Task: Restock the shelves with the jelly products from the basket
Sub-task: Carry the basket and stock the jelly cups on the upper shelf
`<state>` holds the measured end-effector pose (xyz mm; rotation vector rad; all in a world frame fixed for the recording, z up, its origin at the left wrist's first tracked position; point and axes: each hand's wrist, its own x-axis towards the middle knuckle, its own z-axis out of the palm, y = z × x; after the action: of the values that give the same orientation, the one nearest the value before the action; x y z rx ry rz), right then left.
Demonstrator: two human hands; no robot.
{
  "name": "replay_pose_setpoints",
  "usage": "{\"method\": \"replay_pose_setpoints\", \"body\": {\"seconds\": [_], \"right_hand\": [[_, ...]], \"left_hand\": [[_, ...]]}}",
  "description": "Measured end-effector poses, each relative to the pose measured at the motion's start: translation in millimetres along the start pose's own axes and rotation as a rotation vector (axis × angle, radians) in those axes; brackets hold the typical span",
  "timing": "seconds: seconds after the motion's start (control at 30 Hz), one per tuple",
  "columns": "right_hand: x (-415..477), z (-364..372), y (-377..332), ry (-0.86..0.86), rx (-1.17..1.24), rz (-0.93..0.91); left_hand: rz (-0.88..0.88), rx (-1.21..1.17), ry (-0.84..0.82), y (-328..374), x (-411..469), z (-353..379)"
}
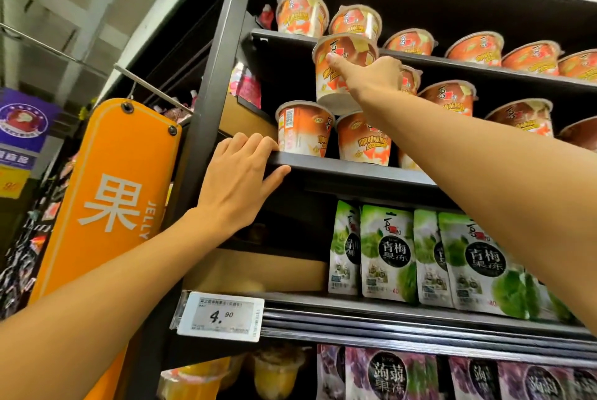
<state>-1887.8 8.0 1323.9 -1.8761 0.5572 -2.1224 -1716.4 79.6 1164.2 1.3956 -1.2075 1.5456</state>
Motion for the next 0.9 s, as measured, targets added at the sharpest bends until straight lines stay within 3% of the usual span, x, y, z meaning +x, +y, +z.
{"method": "replay_pose_setpoints", "body": {"seconds": [0.23, 0.57, 0.9], "right_hand": [[5.2, 15.9, 2.3, -0.016, -0.241, -0.053], [6.5, 20.1, 6.1, -0.043, -0.3, -0.091], [-37.4, -54.5, 31.7, 0.073, -0.108, -0.483]], "left_hand": [[-0.014, -0.029, -0.007, -0.8, 0.8, -0.7], [-0.023, -0.034, -0.026, 2.7, 1.6, -5.1], [-0.139, -0.147, -0.076, 19.1, -2.1, -14.1]]}}
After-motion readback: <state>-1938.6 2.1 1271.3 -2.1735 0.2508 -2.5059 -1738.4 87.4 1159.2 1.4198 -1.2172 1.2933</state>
